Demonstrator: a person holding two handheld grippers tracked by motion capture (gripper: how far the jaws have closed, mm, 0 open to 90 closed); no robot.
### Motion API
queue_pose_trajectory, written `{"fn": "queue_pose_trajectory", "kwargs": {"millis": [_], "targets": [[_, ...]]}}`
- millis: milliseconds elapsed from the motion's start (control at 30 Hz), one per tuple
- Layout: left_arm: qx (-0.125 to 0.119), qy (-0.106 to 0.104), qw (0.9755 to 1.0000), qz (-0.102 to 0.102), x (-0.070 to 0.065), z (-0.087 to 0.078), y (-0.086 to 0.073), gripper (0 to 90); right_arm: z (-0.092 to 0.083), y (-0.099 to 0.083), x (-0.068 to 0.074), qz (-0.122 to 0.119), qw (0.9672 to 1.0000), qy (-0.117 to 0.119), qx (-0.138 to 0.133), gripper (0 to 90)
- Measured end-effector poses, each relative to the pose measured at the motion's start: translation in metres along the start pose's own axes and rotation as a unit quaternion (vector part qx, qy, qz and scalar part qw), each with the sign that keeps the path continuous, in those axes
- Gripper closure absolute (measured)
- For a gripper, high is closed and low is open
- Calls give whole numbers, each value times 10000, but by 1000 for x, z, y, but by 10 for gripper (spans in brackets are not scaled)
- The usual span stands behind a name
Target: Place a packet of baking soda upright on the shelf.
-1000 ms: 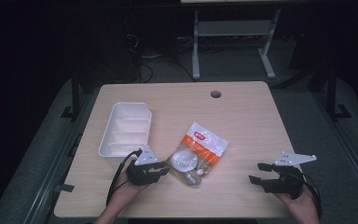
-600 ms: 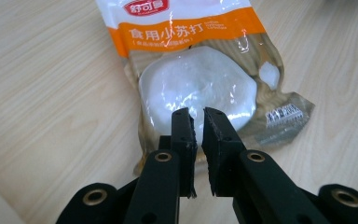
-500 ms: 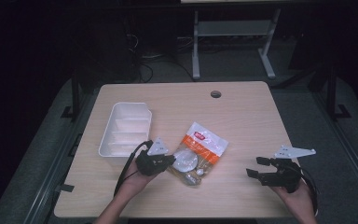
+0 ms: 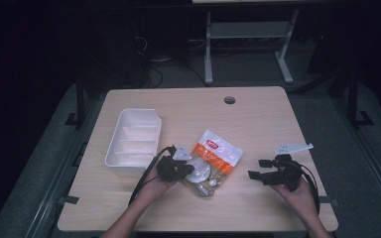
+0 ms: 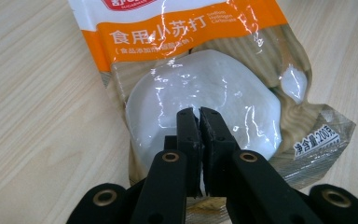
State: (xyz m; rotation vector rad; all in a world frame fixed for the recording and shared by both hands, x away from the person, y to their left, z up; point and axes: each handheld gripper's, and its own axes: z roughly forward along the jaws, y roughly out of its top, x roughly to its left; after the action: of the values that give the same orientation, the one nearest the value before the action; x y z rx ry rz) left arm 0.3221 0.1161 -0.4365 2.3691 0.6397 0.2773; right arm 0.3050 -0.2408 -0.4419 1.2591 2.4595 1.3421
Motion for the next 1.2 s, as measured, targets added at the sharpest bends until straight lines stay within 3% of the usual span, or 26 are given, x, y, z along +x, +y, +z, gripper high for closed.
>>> {"fn": "queue_pose_trajectory", "kwargs": {"millis": [433, 767, 900, 1100, 1200], "targets": [[-1, -11, 9999, 102, 1, 2, 0, 895, 44, 24, -11, 338, 9989, 305, 136, 277], [-31, 102, 9998, 183, -3, 2, -1, 895, 74, 42, -5, 231, 9981, 471, 331, 311], [-109, 36, 9999, 124, -1, 2, -4, 895, 76, 47, -1, 176, 9979, 577, 253, 360], [-211, 103, 9997, 86, -3, 2, -7, 895, 71, 50, 2, 123, 9974, 691, 187, 488], [-243, 99, 9996, 71, -2, 2, -8, 895, 69, 50, 3, 145, 9969, 752, 187, 511]]}}
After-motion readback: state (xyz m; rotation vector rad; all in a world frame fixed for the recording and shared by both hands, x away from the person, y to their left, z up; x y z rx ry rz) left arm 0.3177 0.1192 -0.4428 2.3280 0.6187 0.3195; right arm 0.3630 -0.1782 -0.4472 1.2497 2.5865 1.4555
